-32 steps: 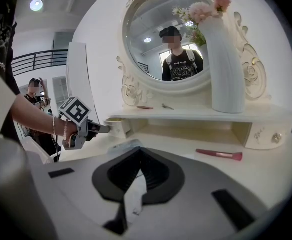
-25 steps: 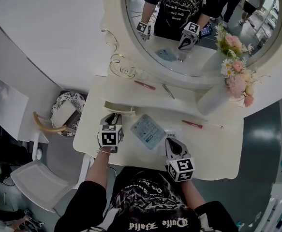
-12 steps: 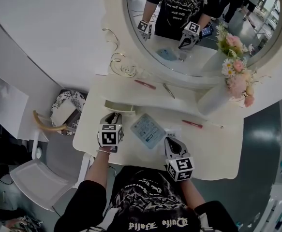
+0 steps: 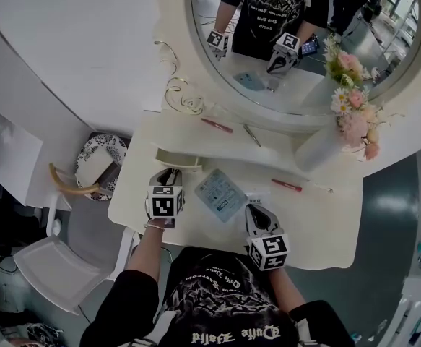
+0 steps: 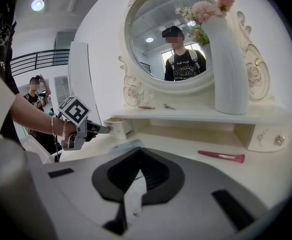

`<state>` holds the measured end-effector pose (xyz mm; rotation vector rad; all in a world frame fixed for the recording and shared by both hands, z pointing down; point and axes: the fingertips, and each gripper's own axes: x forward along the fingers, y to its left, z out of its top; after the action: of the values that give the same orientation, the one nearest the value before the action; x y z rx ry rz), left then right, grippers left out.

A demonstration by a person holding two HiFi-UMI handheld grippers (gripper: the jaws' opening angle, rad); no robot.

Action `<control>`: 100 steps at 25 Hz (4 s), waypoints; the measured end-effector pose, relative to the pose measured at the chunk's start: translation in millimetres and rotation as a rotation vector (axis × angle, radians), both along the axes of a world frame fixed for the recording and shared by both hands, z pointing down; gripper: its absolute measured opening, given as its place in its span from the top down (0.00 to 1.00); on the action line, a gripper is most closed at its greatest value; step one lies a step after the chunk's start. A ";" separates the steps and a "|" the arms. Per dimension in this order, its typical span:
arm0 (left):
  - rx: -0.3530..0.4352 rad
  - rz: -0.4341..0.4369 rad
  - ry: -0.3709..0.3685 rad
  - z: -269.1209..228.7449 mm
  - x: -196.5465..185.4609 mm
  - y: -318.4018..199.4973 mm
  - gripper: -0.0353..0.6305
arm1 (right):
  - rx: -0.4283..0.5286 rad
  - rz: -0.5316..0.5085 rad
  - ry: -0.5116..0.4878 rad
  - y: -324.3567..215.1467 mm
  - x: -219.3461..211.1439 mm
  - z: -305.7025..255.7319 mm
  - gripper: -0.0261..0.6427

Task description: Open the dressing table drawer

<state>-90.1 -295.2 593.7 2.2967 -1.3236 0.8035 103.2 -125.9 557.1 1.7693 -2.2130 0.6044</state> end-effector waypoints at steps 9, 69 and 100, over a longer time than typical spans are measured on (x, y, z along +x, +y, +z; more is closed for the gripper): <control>0.001 -0.002 0.000 0.4 -1.3 2.6 0.79 | -0.001 -0.004 -0.007 -0.8 -0.7 0.5 0.94; 0.005 -0.016 -0.009 0.3 -6.5 19.1 0.79 | 0.017 -0.010 -0.024 -2.7 1.4 -2.4 0.94; 0.030 -0.103 0.104 1.8 -17.5 36.4 0.77 | 0.002 -0.010 -0.027 -1.4 0.3 0.2 0.94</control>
<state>-107.6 -258.8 595.5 2.2397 -1.4036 0.6259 103.6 -127.2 557.3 1.7600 -2.2402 0.6277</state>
